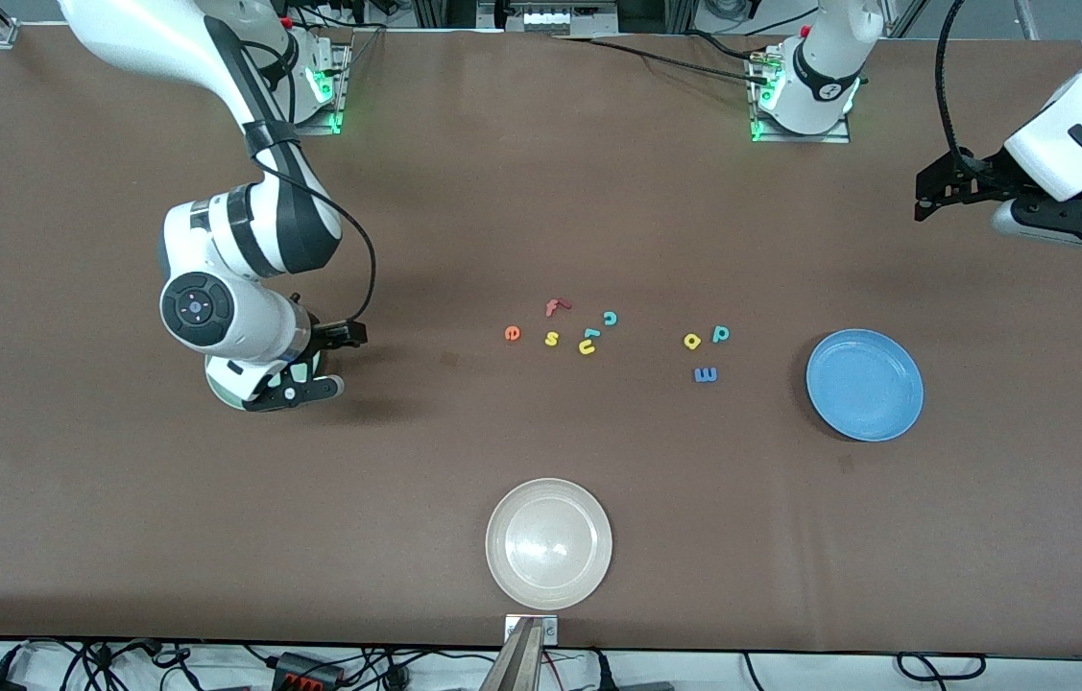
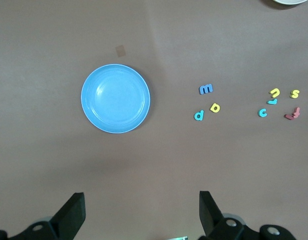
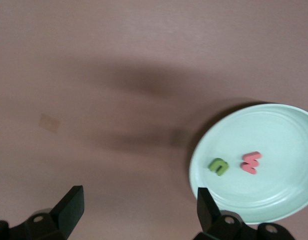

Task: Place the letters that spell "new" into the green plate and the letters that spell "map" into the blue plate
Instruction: 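Move the right gripper back over the letters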

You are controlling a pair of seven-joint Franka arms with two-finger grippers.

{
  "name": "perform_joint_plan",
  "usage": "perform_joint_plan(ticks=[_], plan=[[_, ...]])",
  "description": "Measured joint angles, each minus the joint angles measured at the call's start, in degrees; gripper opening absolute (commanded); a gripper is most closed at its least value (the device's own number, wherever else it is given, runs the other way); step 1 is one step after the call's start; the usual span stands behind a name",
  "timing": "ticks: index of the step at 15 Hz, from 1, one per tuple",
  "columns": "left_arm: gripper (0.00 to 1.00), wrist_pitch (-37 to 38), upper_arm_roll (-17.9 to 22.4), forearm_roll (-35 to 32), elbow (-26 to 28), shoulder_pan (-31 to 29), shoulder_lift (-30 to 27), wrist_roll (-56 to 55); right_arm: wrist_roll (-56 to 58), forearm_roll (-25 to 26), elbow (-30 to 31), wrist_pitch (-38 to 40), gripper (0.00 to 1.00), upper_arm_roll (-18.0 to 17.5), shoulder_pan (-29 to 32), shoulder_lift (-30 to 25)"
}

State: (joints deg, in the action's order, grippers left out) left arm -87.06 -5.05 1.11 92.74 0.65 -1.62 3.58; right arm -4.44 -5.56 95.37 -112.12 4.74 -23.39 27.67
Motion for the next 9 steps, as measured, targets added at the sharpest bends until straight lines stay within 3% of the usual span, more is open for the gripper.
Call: perform_joint_plan(ticks=[6, 9], plan=[[1.00, 0.0, 0.0, 0.0, 0.0, 0.0, 0.0, 0.0, -2.3, 0.0, -1.0, -6.0, 1.00, -0.1, -7.0, 4.5], [1.00, 0.0, 0.0, 0.0, 0.0, 0.0, 0.0, 0.0, -2.4, 0.1, -1.6, -6.6, 1.00, 0.0, -7.7, 5.9]])
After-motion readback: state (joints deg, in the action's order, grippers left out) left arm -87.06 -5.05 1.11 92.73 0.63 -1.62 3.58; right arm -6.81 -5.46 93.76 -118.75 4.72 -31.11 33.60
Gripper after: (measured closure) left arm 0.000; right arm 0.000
